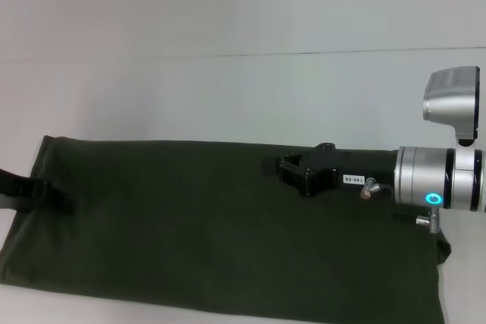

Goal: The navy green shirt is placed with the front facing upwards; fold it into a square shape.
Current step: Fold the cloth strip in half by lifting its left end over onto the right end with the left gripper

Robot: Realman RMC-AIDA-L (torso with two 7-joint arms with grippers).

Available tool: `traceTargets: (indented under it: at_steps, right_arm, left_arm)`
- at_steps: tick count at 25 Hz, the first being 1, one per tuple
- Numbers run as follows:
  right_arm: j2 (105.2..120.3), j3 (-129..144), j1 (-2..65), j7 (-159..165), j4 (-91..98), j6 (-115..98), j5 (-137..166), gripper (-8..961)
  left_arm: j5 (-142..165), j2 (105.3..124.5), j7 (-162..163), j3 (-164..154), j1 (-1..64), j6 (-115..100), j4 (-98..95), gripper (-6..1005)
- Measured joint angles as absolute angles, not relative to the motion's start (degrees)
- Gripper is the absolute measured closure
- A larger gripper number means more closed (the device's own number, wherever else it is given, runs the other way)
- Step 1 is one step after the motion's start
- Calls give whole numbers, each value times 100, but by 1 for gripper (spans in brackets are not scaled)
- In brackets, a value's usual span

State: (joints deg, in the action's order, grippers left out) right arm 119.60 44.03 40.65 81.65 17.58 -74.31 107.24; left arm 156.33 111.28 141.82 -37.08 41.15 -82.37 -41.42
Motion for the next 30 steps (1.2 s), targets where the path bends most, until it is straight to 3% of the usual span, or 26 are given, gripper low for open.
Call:
traceTargets:
  at_steps: [5, 13, 18, 30]
  right_arm:
    - [11960, 4401, 4049, 8165, 1758, -7459, 10722, 953]
    - [11960, 4379, 4000, 8165, 1759, -7546, 10722, 953]
    - [11960, 4369, 3981, 8165, 1764, -7580, 10722, 953]
    - [11954, 4368, 3866, 8156, 1942, -7802, 10723, 953]
  left_arm:
    - [15677, 11154, 14193, -3743, 4124, -8213, -4153, 638]
    - [15680, 11150, 14202, -3745, 4101, -8168, -4174, 841]
    - [15683, 11155, 14209, -3745, 4097, -8159, -4175, 888]
    - [15878, 11176, 14371, -3753, 4096, -8123, -4254, 890]
